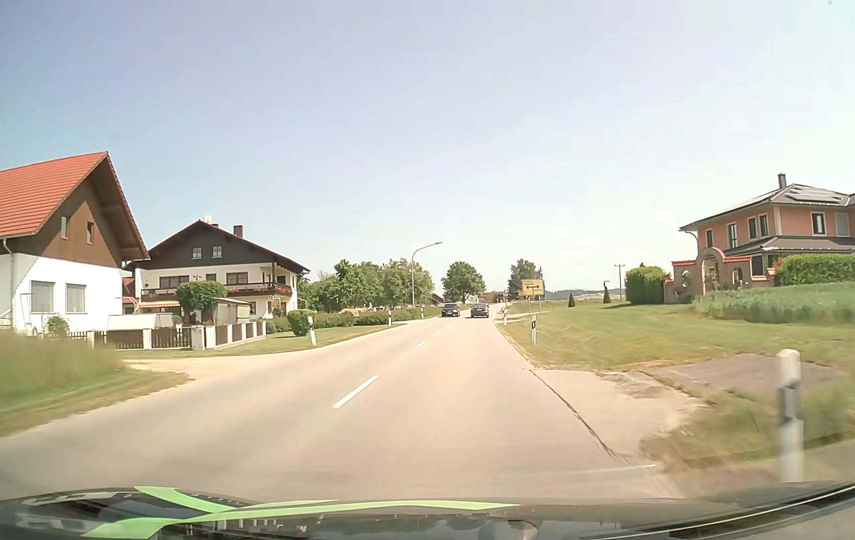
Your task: Follow the waypoints while adhering to traffic rules and regulations
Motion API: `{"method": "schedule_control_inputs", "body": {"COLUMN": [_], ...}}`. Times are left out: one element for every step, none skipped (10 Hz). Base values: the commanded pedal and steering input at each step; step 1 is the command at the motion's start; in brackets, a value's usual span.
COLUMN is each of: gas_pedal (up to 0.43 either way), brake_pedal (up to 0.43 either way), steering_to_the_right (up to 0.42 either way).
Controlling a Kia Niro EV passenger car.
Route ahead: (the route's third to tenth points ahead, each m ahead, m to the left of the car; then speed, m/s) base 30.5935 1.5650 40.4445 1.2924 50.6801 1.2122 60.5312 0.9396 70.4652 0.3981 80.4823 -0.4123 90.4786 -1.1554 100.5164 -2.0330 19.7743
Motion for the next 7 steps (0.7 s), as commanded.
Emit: {"method": "schedule_control_inputs", "body": {"gas_pedal": [0.098, 0.098, 0.110, 0.110, 0.110, 0.110, 0.110], "brake_pedal": [0.000, 0.000, 0.000, 0.000, 0.000, 0.000, 0.000], "steering_to_the_right": [0.001, 0.001, 0.001, 0.001, 0.001, 0.001, 0.001]}}
